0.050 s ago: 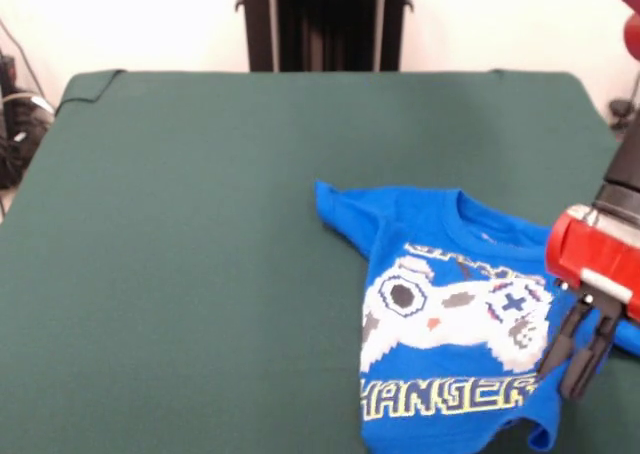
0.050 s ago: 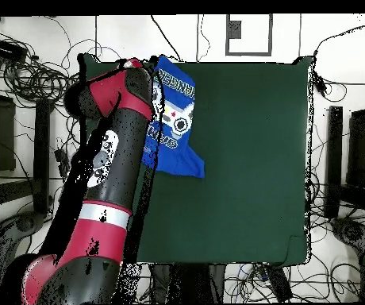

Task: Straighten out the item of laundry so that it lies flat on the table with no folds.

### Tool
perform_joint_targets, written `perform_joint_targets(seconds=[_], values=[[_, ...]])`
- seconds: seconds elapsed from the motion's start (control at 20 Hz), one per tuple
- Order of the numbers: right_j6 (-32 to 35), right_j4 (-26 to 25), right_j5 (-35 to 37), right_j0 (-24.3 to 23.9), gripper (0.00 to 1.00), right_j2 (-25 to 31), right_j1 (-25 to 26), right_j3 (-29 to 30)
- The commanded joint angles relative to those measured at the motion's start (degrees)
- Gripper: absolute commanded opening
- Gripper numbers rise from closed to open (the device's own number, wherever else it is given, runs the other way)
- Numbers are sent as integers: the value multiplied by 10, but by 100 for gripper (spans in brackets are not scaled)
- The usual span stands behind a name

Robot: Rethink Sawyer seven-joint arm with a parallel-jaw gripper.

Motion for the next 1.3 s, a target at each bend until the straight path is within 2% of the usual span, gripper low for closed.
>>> perform_joint_targets(seconds=[0.05,0.35,0.6,0.8,0.95,1.15,1.3], values=[[18,-21,16,-13,100,9,22,1],[13,-18,-16,-18,100,34,18,10],[13,-10,-12,-13,100,49,10,18],[-18,-15,14,4,100,66,-37,71],[-78,-17,47,15,100,102,-102,146],[-96,-28,65,23,100,116,-139,200],[-96,-37,73,27,100,112,-152,215]])
